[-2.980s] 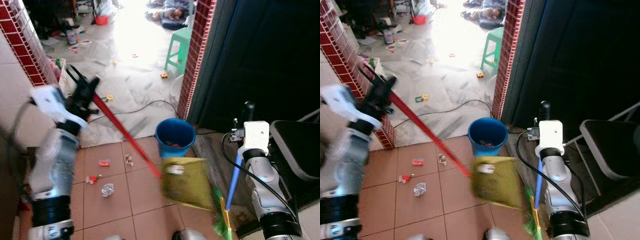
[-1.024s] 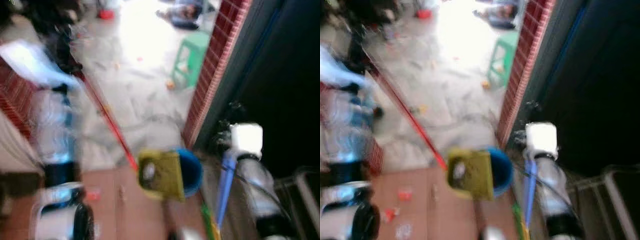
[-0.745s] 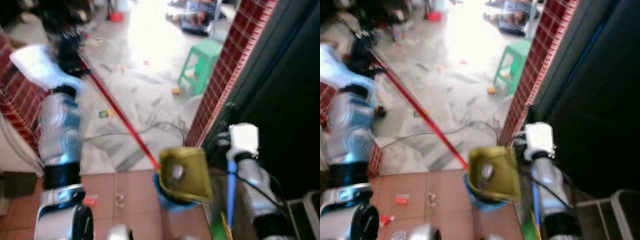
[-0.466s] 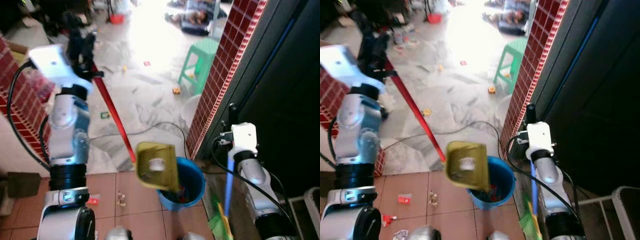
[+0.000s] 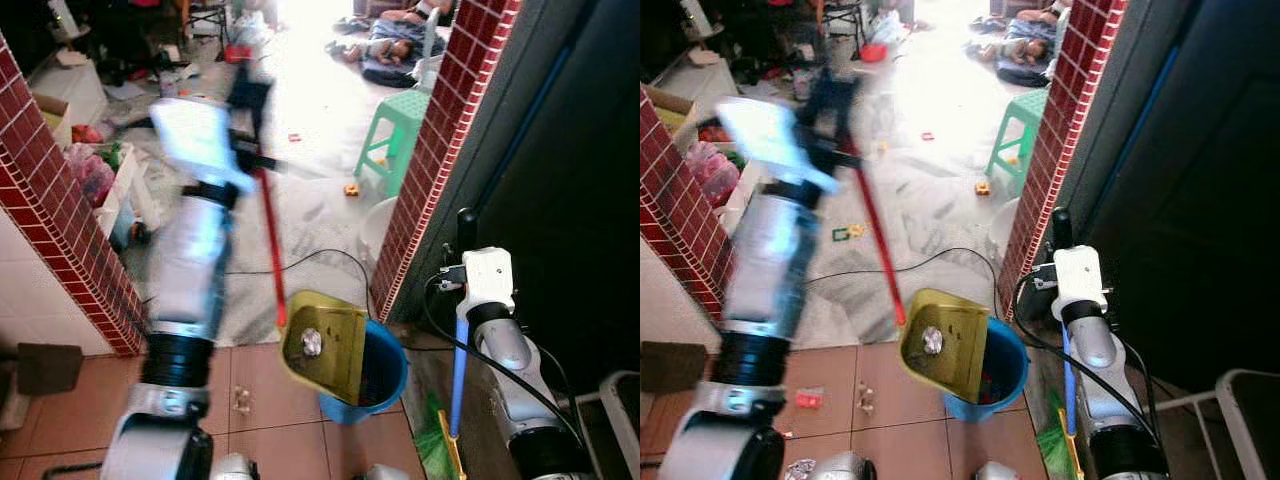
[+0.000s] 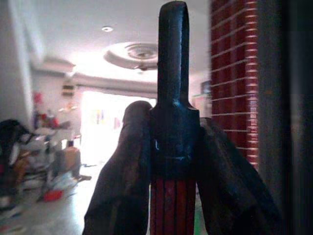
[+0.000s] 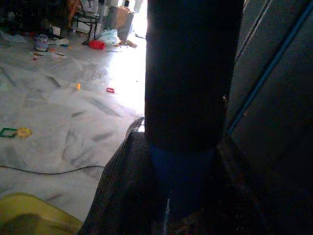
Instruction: Sweep floor
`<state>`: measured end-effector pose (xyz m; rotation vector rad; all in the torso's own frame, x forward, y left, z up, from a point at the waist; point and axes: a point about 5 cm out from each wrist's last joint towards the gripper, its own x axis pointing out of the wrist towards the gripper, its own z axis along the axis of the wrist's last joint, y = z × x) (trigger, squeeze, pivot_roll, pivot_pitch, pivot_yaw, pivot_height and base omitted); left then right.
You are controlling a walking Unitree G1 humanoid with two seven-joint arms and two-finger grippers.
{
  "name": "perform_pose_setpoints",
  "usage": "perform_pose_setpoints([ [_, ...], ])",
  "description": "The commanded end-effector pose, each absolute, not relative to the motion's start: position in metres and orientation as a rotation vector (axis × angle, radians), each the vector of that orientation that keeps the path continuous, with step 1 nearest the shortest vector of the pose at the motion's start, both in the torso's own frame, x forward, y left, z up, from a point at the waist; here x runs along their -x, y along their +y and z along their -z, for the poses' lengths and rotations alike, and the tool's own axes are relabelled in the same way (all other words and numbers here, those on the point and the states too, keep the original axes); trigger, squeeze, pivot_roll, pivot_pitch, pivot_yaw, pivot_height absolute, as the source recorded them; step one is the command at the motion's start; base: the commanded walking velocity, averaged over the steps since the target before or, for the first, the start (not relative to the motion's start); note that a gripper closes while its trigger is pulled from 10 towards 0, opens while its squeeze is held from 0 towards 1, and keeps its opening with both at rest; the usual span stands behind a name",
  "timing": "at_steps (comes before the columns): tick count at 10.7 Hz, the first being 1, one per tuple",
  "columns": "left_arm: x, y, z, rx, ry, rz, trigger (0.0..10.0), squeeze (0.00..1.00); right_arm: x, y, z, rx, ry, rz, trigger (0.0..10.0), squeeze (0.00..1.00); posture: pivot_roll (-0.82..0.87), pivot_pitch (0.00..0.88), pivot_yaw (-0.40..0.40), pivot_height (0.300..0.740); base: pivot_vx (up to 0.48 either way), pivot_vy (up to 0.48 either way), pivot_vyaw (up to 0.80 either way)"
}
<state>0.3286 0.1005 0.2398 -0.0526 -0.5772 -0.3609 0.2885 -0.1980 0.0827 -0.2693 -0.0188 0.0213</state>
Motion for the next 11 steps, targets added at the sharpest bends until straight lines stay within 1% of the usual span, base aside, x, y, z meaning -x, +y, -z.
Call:
perform_pose_setpoints([
  [1, -0.323, 0.081, -0.244, -0.005, -0.626, 0.449, 10.0, 0.0, -0.293, -0.2, -0.091, 0.284, -0.051, -0.006, 10.0, 0.0, -0.03, 0.0, -0.034, 0.74, 0.0, 0.0, 0.0],
  [3, -0.307, 0.04, -0.241, -0.133, -0.682, 0.66, 10.0, 0.0, -0.295, -0.198, -0.091, 0.279, -0.056, -0.006, 10.0, 0.0, -0.02, 0.0, -0.03, 0.74, 0.0, 0.0, 0.0],
  [4, -0.296, 0.017, -0.236, -0.167, -0.69, 0.797, 10.0, 0.0, -0.296, -0.195, -0.092, 0.275, -0.059, -0.008, 10.0, 0.0, -0.02, 0.0, -0.028, 0.74, 0.0, 0.0, 0.0],
  [5, -0.29, 0.006, -0.233, -0.209, -0.693, 0.875, 10.0, 0.0, -0.296, -0.195, -0.092, 0.275, -0.06, -0.009, 10.0, 0.0, -0.02, 0.0, -0.029, 0.74, 0.0, 0.0, 0.0],
  [6, -0.285, -0.003, -0.23, -0.245, -0.688, 0.956, 10.0, 0.0, -0.298, -0.195, -0.093, 0.275, -0.064, -0.01, 10.0, 0.0, -0.02, 0.0, -0.029, 0.74, 0.0, 0.0, 0.0],
  [7, -0.283, -0.004, -0.231, -0.279, -0.711, 0.971, 10.0, 0.0, -0.299, -0.196, -0.094, 0.277, -0.065, -0.008, 10.0, 0.0, -0.02, 0.0, -0.029, 0.74, 0.0, 0.0, 0.0],
  [9, -0.28, -0.005, -0.237, -0.326, -0.764, 0.981, 10.0, 0.0, -0.298, -0.198, -0.094, 0.282, -0.067, -0.005, 10.0, 0.0, -0.02, 0.0, -0.033, 0.74, 0.0, 0.0, 0.0],
  [10, -0.278, -0.005, -0.244, -0.306, -0.789, 0.954, 10.0, 0.0, -0.298, -0.197, -0.093, 0.283, -0.065, -0.01, 10.0, 0.0, -0.01, 0.0, -0.039, 0.74, 0.0, 0.0, 0.0],
  [11, -0.27, -0.011, -0.248, -0.383, -0.858, 0.954, 10.0, 0.0, -0.299, -0.195, -0.094, 0.286, -0.065, -0.018, 10.0, 0.0, -0.01, 0.0, -0.044, 0.74, 0.0, 0.0, 0.0],
])
